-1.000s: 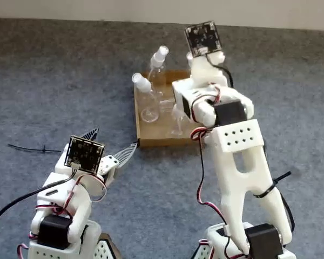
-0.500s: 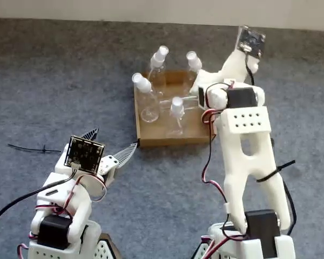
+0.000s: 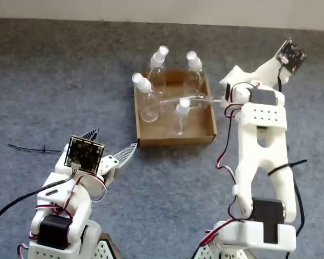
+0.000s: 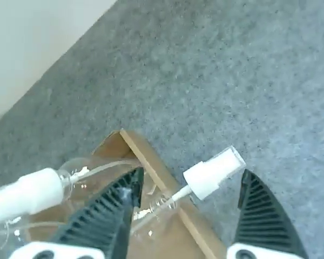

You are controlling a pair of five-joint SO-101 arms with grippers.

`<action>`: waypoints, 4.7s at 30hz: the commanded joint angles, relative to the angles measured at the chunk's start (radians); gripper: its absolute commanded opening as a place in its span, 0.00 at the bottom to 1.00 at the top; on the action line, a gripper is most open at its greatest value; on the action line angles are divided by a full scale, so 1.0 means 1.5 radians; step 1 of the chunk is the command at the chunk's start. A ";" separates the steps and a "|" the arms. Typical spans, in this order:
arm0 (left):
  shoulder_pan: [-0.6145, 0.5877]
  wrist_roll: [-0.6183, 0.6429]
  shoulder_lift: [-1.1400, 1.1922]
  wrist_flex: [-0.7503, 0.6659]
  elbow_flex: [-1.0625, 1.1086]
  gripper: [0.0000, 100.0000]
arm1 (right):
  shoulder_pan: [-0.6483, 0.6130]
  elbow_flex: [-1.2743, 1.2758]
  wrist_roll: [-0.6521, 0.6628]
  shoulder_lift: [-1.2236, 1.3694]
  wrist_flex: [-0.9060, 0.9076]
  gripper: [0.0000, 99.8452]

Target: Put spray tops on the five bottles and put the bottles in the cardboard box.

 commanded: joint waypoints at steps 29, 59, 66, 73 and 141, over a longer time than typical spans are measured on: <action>-0.005 -0.030 -0.005 -0.048 0.032 0.32 | 0.008 -0.011 -0.081 0.202 -0.123 0.13; -0.005 -0.030 -0.005 -0.048 0.032 0.32 | -0.041 0.023 -0.083 0.101 -0.148 0.07; -0.007 -0.030 -0.005 -0.047 0.032 0.32 | -0.069 0.051 -0.083 0.088 -0.151 0.07; -0.007 -0.030 -0.005 -0.048 0.032 0.32 | -0.070 0.051 -0.083 0.083 -0.150 0.07; -0.009 -0.031 -0.005 -0.048 0.032 0.32 | -0.230 -0.097 0.118 -0.010 -0.001 0.07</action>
